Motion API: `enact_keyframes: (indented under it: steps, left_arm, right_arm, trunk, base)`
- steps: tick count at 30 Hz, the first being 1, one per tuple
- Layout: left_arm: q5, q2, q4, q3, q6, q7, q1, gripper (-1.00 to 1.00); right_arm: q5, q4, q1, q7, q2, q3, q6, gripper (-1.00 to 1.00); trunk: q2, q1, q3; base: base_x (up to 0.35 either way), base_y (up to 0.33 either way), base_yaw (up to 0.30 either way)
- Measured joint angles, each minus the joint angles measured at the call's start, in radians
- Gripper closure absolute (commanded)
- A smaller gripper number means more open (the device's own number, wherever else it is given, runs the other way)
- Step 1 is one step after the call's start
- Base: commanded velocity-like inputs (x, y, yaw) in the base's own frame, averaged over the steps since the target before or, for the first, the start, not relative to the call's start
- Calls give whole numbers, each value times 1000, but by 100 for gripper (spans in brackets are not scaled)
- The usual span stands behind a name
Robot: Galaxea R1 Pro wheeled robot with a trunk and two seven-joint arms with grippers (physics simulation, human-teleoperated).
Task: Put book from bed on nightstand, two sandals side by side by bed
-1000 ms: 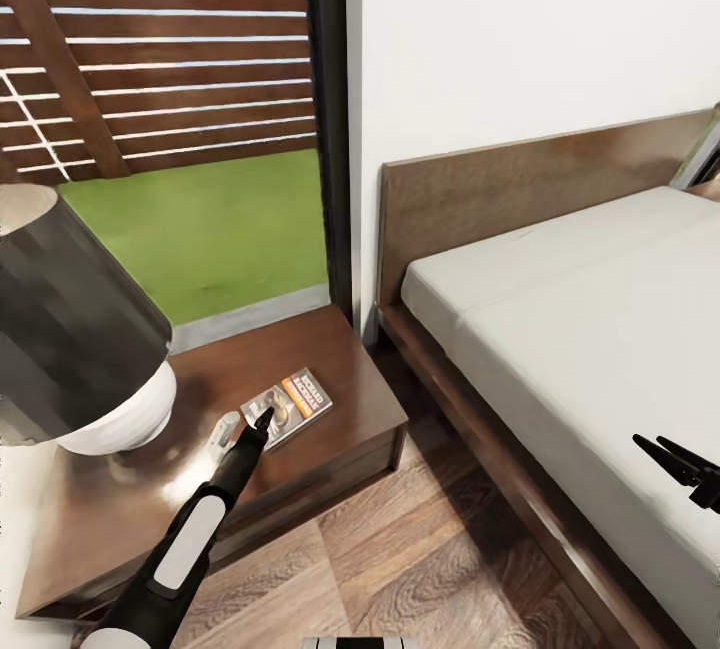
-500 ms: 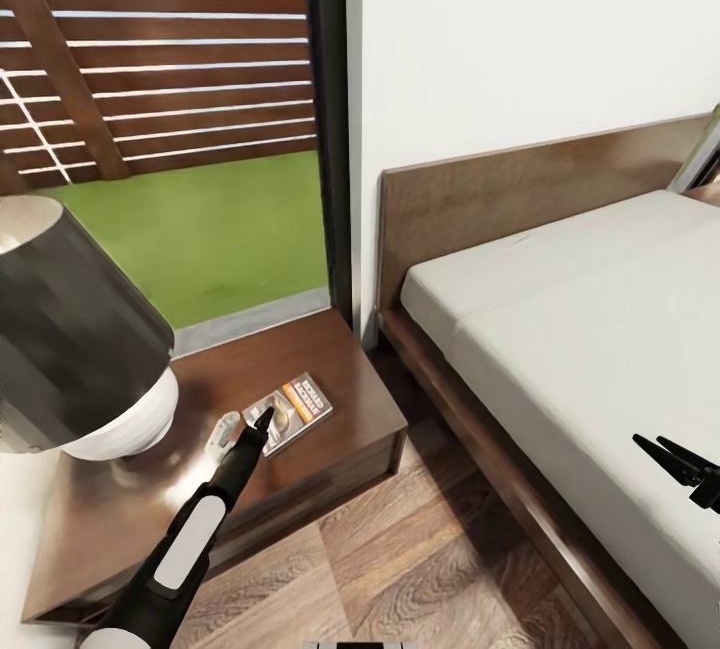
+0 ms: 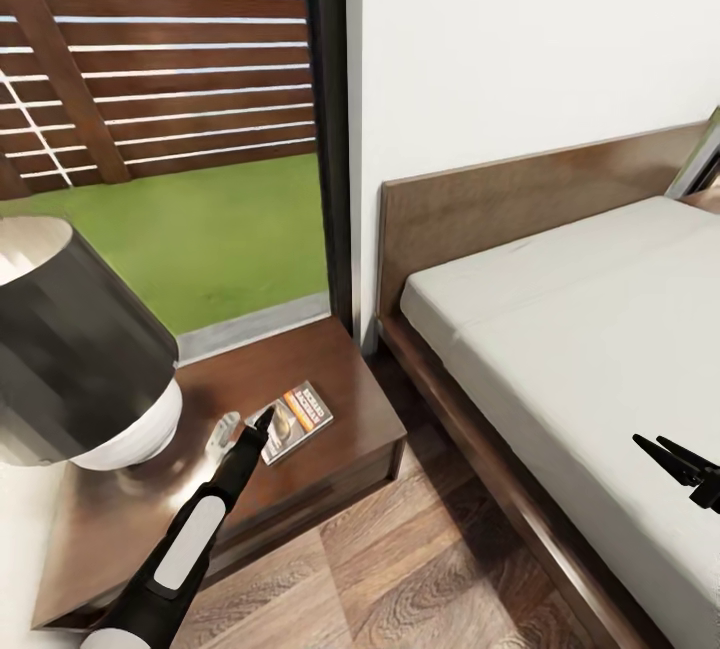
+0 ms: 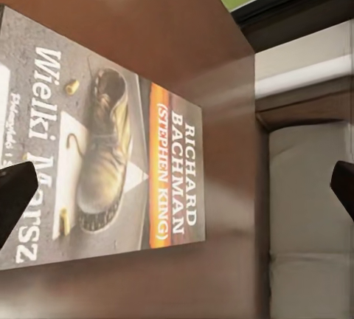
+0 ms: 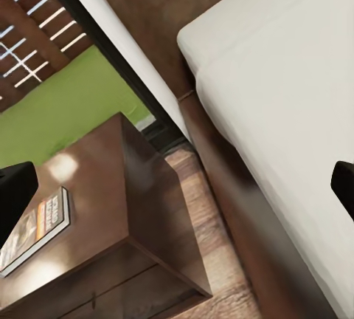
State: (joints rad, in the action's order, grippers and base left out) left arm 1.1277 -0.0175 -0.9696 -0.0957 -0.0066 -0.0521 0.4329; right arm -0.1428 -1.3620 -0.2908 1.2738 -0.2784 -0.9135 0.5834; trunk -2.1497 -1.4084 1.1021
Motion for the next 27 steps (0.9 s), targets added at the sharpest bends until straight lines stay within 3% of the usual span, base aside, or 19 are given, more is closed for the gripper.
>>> enact_keyframes:
  steps: [12,20,27]
  left_arm:
    - [-5,5,1,-5,-2,1,-1,-100]
    - [-10,7,0,-6,-1,3,-1,-100]
    - [-15,6,2,-29,1,5,0,-100]
  right_arm:
    - [2,17,0,-5,1,0,-12,-100]
    - [3,67,0,-5,0,-1,-16,-100]
    - [10,78,0,-6,0,-2,-17,-100]
  trunk:
    - [84,46,-38]
    - [84,46,-38]
    - [133,73,-60]
  base:
    - [0,0,0]
    - [0,0,0]
    - [0,0,0]
